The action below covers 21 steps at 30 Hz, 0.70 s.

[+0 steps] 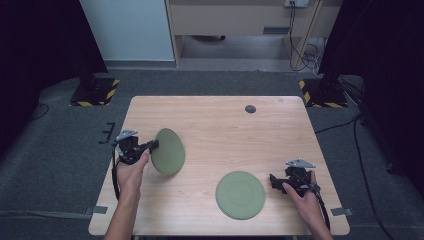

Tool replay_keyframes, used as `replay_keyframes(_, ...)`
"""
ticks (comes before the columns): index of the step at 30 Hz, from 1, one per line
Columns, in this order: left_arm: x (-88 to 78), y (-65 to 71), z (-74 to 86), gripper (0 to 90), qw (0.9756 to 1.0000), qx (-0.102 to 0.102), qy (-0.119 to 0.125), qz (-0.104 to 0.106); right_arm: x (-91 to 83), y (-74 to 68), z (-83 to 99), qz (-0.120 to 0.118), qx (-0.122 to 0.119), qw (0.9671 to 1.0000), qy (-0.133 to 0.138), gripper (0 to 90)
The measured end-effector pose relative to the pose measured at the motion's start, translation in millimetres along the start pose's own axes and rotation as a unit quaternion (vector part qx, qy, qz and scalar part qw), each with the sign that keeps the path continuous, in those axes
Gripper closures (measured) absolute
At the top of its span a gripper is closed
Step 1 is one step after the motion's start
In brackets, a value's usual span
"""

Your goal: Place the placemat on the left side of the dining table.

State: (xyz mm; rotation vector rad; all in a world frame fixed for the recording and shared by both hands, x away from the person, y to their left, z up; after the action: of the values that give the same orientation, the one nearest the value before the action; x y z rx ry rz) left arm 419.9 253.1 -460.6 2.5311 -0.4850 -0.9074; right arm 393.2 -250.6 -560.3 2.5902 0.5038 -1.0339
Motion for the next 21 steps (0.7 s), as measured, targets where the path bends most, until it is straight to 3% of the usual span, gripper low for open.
replay_keyframes(11, -1.2, -21.4, 5.4, 85.2, 0.9998, -0.009, -0.008, -0.017, 0.0, -0.2, -0.1, 0.000, 0.000, 1.0000, 0.000, 1.2)
replay_keyframes(21, 0.1, -37.5, 9.5, 85.2, 0.9997, -0.014, -0.014, -0.017, 0.0, -0.3, 0.0, -0.002, -0.002, 1.0000, 0.000, 1.2)
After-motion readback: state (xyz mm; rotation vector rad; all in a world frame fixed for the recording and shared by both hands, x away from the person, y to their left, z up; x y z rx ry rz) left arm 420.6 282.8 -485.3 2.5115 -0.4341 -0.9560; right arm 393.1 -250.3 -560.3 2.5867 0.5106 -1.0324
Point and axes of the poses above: each handheld gripper's, and its own axes: x roughly forward along the jaws, z roughly out of its underside, y roughly to its right, the point moved 3 cm from there along x, roughly forward along the jaws, and after that the axes turned 12 degrees about -x, right-handed, at the moved point
